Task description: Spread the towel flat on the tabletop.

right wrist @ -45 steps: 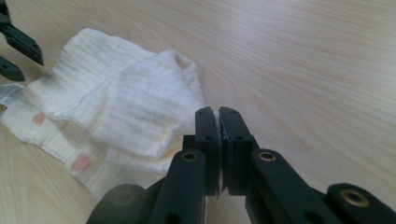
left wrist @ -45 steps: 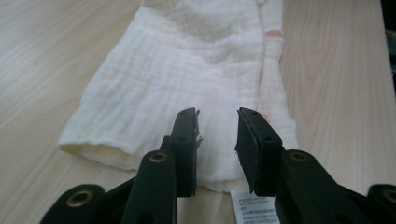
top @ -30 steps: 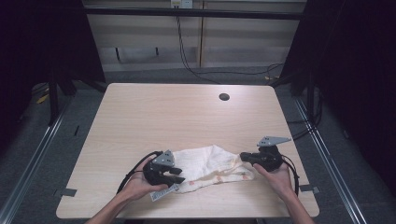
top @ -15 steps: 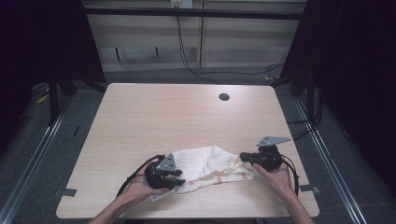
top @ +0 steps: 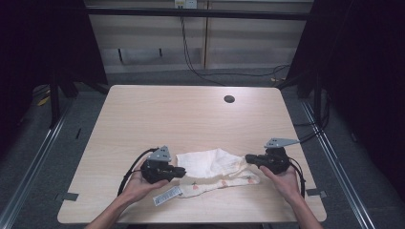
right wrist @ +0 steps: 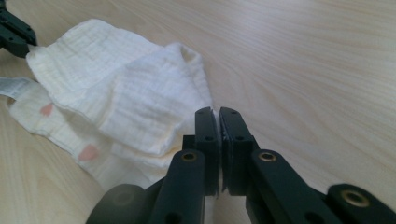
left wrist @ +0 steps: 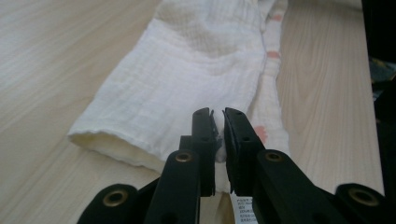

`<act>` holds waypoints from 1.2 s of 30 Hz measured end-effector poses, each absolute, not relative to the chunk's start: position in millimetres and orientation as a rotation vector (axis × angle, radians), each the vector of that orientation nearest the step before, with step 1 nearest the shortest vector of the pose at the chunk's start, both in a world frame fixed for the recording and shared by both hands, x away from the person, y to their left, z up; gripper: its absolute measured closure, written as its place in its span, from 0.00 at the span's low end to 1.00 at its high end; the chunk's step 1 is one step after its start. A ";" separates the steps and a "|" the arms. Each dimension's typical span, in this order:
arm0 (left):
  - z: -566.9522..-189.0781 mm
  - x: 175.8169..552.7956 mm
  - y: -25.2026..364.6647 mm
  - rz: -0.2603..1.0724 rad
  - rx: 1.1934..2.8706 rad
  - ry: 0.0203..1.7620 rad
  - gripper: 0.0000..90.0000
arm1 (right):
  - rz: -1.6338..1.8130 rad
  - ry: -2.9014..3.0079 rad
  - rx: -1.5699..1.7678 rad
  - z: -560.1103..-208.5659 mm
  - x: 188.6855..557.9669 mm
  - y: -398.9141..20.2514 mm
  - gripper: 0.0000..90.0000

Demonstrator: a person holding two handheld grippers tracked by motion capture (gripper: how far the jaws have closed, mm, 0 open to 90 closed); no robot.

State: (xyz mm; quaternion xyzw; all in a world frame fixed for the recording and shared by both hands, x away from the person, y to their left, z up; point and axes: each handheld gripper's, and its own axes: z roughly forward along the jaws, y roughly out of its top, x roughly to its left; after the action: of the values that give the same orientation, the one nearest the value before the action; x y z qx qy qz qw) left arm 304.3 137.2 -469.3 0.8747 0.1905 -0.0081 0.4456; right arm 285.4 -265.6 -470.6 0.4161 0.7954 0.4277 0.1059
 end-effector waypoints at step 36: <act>-358.7 313.9 211.9 0.234 1.857 0.512 0.93 | 1.575 2.127 0.904 -323.0 290.2 -253.3 0.97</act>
State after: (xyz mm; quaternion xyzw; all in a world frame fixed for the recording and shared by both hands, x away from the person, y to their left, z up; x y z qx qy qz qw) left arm 313.9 211.9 -358.7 0.7895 0.2176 0.0997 0.5652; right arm 290.2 -253.3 -323.0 0.3183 0.7493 0.5547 0.1716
